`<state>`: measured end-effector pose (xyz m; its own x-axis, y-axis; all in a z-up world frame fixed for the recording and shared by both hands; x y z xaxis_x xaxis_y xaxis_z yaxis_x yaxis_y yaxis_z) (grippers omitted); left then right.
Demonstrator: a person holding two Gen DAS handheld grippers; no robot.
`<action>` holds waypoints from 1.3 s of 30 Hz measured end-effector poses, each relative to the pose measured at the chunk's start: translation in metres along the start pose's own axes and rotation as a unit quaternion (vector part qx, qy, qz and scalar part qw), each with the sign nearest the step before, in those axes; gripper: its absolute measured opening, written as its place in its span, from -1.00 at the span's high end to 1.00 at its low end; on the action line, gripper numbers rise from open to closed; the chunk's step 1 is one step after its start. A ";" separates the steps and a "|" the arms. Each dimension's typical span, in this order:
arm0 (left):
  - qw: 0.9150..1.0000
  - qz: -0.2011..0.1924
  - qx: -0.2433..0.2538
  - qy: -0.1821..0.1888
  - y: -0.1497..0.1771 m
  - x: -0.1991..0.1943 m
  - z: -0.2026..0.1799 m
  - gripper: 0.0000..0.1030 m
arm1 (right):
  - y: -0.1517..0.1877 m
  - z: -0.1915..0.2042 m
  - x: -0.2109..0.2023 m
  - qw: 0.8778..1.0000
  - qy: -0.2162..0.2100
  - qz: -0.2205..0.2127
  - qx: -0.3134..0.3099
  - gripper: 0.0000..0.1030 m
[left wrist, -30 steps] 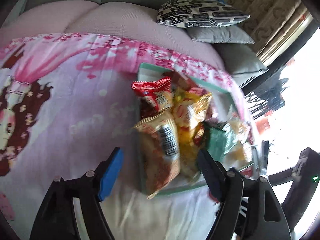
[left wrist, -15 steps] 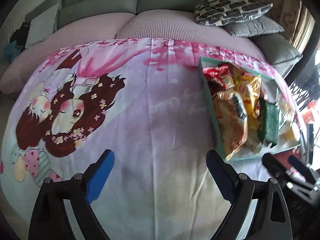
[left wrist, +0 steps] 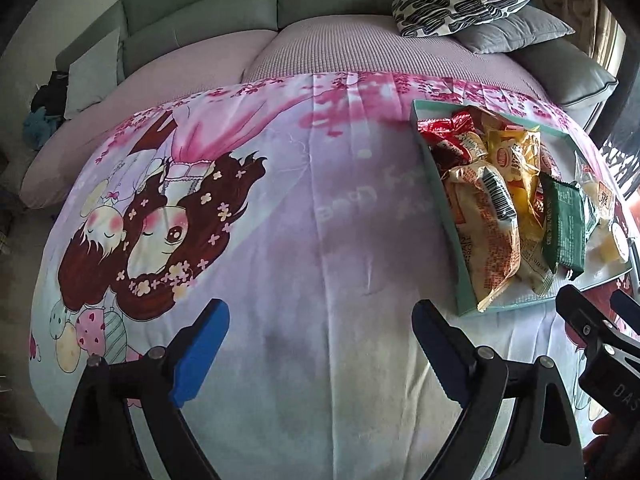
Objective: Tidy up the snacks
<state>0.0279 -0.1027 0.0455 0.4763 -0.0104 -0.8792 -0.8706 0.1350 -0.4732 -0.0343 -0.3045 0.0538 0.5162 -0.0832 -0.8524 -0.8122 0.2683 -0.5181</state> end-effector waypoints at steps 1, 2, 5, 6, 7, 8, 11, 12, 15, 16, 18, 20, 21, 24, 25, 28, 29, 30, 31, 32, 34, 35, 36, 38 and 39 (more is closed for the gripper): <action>1.000 0.002 0.002 -0.002 0.000 0.002 0.000 -0.80 | 0.000 0.000 0.000 1.000 0.000 0.001 0.000 -1.00; 1.000 0.004 0.003 -0.007 0.001 0.003 0.000 -0.80 | 0.000 0.000 0.001 1.000 0.000 0.002 0.000 -1.00; 1.000 0.008 0.003 -0.014 0.001 0.007 0.001 -0.80 | 0.000 -0.003 0.002 1.000 0.002 0.003 0.002 -1.00; 1.000 0.009 0.003 -0.014 0.001 0.007 0.001 -0.80 | 0.000 -0.004 0.002 1.000 0.004 0.004 0.003 -1.00; 1.000 0.010 0.002 -0.015 0.001 0.008 0.002 -0.80 | 0.001 -0.005 0.002 1.000 0.005 0.005 0.005 -1.00; 1.000 0.010 0.002 -0.015 0.001 0.008 0.002 -0.80 | 0.001 -0.006 0.002 1.000 0.005 0.005 0.008 -1.00; 1.000 0.010 -0.001 -0.018 0.000 0.008 0.004 -0.80 | 0.001 -0.007 0.002 1.000 0.004 0.006 0.012 -1.00; 1.000 0.011 -0.002 -0.018 0.000 0.008 0.004 -0.80 | 0.001 -0.007 0.002 1.000 0.003 0.006 0.011 -1.00; 1.000 0.015 -0.003 -0.017 0.000 0.008 0.003 -0.80 | 0.001 -0.007 0.002 1.000 0.001 0.005 0.011 -1.00; 1.000 0.015 -0.002 -0.017 0.000 0.008 0.003 -0.80 | 0.001 -0.007 0.002 1.000 0.001 0.006 0.011 -1.00; 1.000 0.014 -0.001 -0.017 0.000 0.008 0.002 -0.80 | 0.002 -0.008 0.002 1.000 0.002 0.006 0.013 -1.00; 1.000 0.014 0.000 -0.017 0.000 0.008 0.001 -0.80 | 0.002 -0.008 0.002 1.000 0.002 0.007 0.014 -1.00; 1.000 0.014 0.001 -0.018 0.000 0.008 0.001 -0.80 | 0.002 -0.008 0.002 1.000 0.003 0.007 0.014 -1.00; 1.000 0.015 0.002 -0.019 0.000 0.009 0.001 -0.80 | 0.002 -0.008 0.003 1.000 0.002 0.009 0.014 -1.00; 1.000 0.016 0.002 -0.019 0.000 0.009 0.002 -0.80 | 0.003 -0.008 0.003 1.000 0.001 0.010 0.014 -1.00; 1.000 0.016 0.002 -0.022 0.000 0.010 0.002 -0.80 | 0.003 -0.008 0.003 1.000 0.002 0.010 0.014 -1.00; 1.000 0.017 0.002 -0.023 0.001 0.010 0.003 -0.80 | 0.003 -0.008 0.004 1.000 0.002 0.011 0.015 -1.00; 1.000 0.018 0.002 -0.025 0.001 0.011 0.003 -0.80 | 0.003 -0.008 0.004 1.000 0.002 0.012 0.015 -1.00; 0.999 0.020 0.002 -0.026 0.001 0.012 0.003 -0.80 | 0.003 -0.008 0.005 1.000 0.002 0.012 0.015 -1.00; 0.999 0.021 0.001 -0.026 0.001 0.012 0.003 -0.80 | 0.003 -0.008 0.005 1.000 0.003 0.013 0.016 -1.00; 0.999 0.021 0.000 -0.027 0.001 0.012 0.004 -0.80 | 0.003 -0.009 0.005 1.000 0.003 0.014 0.017 -1.00; 0.999 0.021 0.000 -0.028 0.001 0.012 0.004 -0.80 | 0.003 -0.009 0.005 1.000 0.003 0.014 0.017 -1.00; 0.999 0.021 -0.001 -0.028 0.001 0.012 0.004 -0.80 | 0.003 -0.009 0.005 1.000 0.004 0.015 0.017 -1.00; 0.999 0.022 -0.001 -0.032 0.001 0.013 0.005 -0.80 | 0.003 -0.010 0.005 1.000 0.005 0.016 0.018 -1.00; 0.999 0.023 -0.001 -0.034 0.001 0.014 0.005 -0.80 | 0.003 -0.010 0.005 1.000 0.005 0.016 0.018 -1.00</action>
<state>0.0343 -0.0979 0.0329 0.4423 0.0637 -0.8946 -0.8923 0.1321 -0.4318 -0.0368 -0.3134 0.0470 0.4873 -0.0842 -0.8691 -0.8175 0.3058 -0.4880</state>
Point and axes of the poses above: each gripper's, at about its wrist camera, not at the fingertips, and x roughly the way its jaws point, z to its left, y to its underside, the point moved 2 cm from there along x, roughly the way its jaws point, and after that the axes turned 4 degrees about -x, right-handed, at the moved point
